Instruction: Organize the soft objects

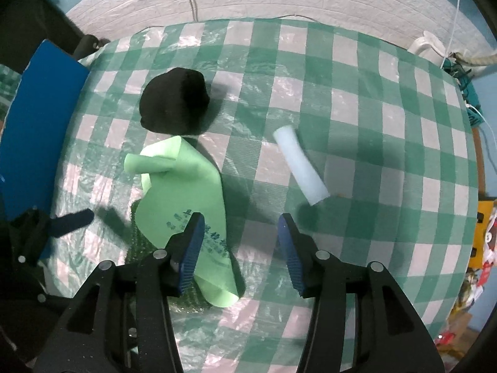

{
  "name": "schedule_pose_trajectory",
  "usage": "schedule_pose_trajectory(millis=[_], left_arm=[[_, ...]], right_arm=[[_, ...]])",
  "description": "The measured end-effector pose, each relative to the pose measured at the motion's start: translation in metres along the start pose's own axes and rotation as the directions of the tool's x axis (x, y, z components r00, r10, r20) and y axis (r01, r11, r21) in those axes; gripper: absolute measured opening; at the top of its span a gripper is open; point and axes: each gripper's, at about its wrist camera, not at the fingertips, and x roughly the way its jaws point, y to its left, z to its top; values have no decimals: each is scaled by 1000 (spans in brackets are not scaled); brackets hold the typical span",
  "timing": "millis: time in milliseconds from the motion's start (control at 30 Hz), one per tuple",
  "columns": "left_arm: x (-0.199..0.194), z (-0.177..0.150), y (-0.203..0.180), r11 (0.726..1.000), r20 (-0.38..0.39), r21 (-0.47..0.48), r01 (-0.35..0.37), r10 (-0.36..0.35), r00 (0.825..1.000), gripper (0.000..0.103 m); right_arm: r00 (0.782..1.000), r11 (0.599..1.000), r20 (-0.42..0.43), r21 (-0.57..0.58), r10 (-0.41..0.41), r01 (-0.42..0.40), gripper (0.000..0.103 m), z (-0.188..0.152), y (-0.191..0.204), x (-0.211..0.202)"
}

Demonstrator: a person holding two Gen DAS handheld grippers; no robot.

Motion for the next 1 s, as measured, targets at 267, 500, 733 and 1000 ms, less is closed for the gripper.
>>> schedule_pose_trajectory(millis=[267,500,733,1000], left_arm=[[13,7,-20,999,14,7,-35,35,999,86],[13,-3,-34,999,39,25,21,-22,999,57],[9,-11,-26,996,38,37,78,-80,996,15],[2,-26,9,998,35,46,44,-46,998,13]], right_arm=[[1000,998,21,54,-20,19,52,-3,-31,-12],[999,996,26,85,-28,26,54,-6,-46,-17],[999,997,21,76,-29,27,55,-1,-41,-12],[998,997,12,55,-55,54,55,3,-38,-4]])
